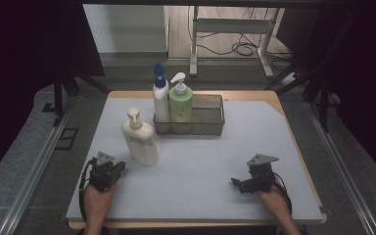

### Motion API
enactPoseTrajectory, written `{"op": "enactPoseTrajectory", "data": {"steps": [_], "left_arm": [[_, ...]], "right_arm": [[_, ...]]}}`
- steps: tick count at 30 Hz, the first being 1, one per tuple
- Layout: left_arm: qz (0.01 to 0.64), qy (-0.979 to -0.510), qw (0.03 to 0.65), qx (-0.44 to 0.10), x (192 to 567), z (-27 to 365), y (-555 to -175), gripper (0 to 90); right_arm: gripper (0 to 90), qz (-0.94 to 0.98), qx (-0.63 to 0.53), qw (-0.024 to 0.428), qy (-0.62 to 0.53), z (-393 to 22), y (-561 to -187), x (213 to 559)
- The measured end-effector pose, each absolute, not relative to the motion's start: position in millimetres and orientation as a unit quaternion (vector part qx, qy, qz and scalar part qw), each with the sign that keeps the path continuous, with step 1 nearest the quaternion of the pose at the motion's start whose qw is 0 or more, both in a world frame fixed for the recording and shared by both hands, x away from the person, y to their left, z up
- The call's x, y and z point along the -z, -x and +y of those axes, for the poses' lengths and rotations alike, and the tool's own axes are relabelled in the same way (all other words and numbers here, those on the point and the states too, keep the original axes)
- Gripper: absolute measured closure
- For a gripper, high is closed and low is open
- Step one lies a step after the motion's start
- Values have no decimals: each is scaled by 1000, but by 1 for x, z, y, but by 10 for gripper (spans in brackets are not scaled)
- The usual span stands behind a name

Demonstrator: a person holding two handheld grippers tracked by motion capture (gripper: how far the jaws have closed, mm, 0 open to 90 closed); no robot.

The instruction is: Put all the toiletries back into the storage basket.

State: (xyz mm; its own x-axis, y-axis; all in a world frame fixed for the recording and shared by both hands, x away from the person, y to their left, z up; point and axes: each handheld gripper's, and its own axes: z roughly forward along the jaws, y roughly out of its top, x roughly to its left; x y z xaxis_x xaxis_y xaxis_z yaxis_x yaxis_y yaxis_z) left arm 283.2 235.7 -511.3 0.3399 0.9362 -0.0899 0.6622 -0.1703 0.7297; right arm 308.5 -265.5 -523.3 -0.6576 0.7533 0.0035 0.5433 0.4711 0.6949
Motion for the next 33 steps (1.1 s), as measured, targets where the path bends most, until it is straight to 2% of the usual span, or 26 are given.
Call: {"op": "enactPoseTrajectory", "data": {"steps": [18,33], "left_arm": [[556,-728,351,-193,518,244,-334,892],[559,-727,355,-182,524,245,-357,892]], "right_arm": [[0,844,-342,153,-384,-266,-309,523],[0,844,-342,153,-385,-266,-309,523]]}}
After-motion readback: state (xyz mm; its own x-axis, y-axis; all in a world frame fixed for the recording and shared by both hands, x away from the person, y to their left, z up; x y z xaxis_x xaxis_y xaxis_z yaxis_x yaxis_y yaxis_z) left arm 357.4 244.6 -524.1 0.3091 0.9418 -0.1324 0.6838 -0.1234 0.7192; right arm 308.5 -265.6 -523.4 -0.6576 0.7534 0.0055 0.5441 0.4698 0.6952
